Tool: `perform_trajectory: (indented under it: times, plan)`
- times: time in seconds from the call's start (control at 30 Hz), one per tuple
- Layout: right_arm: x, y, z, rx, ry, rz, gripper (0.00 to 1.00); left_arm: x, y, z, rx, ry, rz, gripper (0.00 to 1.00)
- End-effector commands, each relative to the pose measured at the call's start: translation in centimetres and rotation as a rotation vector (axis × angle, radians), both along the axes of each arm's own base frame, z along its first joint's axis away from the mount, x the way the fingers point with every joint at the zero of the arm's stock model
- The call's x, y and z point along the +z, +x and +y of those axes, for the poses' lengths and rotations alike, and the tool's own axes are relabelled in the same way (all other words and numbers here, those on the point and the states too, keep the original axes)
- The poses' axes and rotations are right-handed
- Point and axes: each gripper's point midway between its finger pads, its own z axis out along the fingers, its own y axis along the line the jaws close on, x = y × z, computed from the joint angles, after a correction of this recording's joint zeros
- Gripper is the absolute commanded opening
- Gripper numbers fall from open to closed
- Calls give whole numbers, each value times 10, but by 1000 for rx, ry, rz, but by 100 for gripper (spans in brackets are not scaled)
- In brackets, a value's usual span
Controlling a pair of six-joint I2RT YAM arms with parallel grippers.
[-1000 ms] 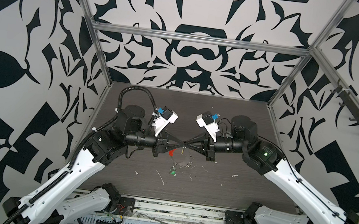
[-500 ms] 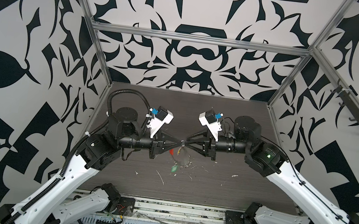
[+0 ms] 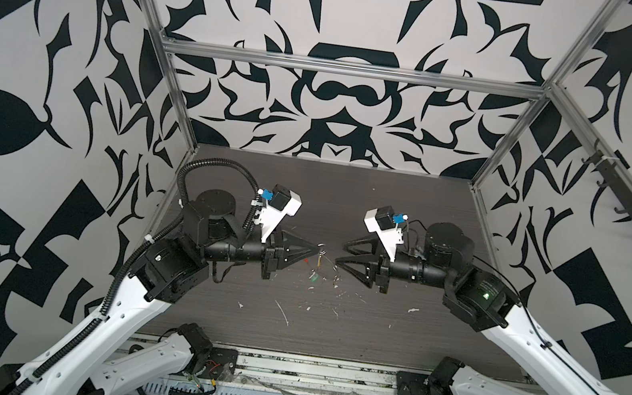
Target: Remove the keys from the keyring
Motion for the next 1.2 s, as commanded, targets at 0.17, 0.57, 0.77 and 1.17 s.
perform_trajectory:
  times: [0.17,0.57,0.77,1.17]
  plan:
    - [14,-2,4,24,79,-55,52,4,0,-2,-3,-44,-21,0]
    - [18,-10,22,70,111,-89,70,6,3,-4,-5,-82,-21,0]
    - [20,-9,31,73,107,-106,70,6,3,-5,-5,-90,-20,0]
    - [25,-10,39,96,107,-111,42,3,2,-4,-4,-89,-19,0]
